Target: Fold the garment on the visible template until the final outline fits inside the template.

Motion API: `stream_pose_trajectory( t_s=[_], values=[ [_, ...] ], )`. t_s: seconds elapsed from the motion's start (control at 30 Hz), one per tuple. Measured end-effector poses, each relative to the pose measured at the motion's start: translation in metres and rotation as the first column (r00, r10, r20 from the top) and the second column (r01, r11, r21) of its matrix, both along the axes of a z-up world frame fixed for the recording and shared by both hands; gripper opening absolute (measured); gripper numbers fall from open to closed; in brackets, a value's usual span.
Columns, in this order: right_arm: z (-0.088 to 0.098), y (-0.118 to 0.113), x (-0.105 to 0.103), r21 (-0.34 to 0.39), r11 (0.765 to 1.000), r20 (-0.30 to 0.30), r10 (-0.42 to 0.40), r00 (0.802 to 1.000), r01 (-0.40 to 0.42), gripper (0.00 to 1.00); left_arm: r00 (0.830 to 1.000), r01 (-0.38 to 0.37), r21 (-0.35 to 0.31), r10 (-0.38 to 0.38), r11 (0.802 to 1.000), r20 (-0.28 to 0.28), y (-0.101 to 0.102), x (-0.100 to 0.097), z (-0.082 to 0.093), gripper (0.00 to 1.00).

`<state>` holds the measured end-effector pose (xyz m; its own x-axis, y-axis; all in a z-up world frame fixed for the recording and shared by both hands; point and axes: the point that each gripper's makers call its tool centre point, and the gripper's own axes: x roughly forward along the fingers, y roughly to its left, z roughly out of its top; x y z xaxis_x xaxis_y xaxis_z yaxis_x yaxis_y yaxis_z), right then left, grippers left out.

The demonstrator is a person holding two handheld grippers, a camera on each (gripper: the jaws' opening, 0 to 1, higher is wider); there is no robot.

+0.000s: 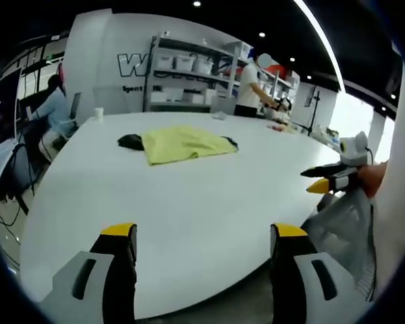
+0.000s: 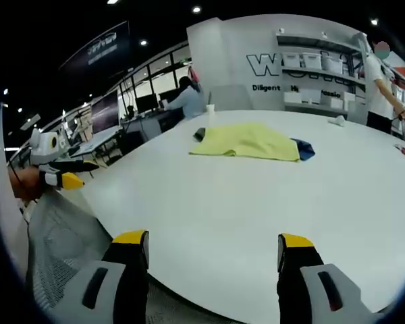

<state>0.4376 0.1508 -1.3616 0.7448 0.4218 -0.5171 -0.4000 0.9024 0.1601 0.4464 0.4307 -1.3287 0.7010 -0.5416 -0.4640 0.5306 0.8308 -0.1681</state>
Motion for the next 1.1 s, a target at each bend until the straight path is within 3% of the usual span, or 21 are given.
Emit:
stream_pose_trajectory(
  t_s=[1.1],
  values=[
    [0.0031, 0.0021, -0.0004, 0.002, 1.000, 0.004, 0.006, 1.000, -0.006, 0.75, 0.999, -0.007, -0.024, 0.007, 1.000, -0.035, -0.0021, -0.0009, -0.0020, 0.77]
  ],
)
